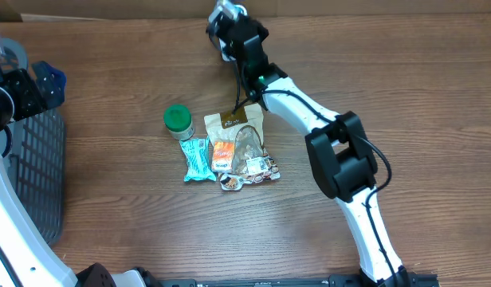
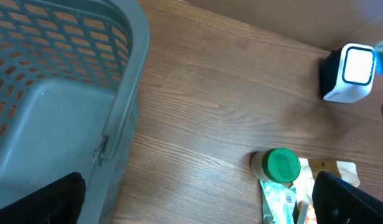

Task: Scan the item barcode

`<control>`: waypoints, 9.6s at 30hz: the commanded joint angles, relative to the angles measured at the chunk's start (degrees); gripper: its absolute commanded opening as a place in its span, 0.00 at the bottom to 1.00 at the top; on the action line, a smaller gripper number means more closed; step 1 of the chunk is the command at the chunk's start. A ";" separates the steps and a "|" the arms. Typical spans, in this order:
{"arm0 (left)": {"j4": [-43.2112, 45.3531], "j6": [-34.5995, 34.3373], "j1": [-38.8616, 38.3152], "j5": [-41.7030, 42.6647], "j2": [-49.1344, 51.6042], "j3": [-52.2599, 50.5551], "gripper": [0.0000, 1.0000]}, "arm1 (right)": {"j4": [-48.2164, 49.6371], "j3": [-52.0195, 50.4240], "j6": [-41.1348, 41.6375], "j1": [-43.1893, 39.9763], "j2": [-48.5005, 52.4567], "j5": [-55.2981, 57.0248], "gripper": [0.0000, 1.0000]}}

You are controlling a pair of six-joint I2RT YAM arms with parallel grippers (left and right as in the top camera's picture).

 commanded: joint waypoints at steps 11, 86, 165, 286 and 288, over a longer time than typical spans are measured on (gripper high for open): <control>0.00 -0.76 -0.07 0.85 0.31 0.17 1.00 | 2.97 0.66 -5.51 0.98 1.29 0.42 0.04; 0.00 -0.76 -0.07 0.85 0.31 0.17 0.99 | -84.61 -17.05 57.77 -26.84 -35.82 -62.84 0.44; -0.02 -0.79 -0.07 0.85 0.31 0.17 0.99 | -61.07 -35.41 55.87 2.73 -42.88 -43.78 0.04; -0.04 -0.79 -0.07 0.85 0.31 0.17 0.99 | -76.78 -27.54 59.54 -20.06 -37.68 -32.85 0.18; -0.02 -0.79 -0.07 0.85 0.31 0.17 1.00 | -76.74 -27.54 58.51 -20.90 -39.08 -32.85 0.24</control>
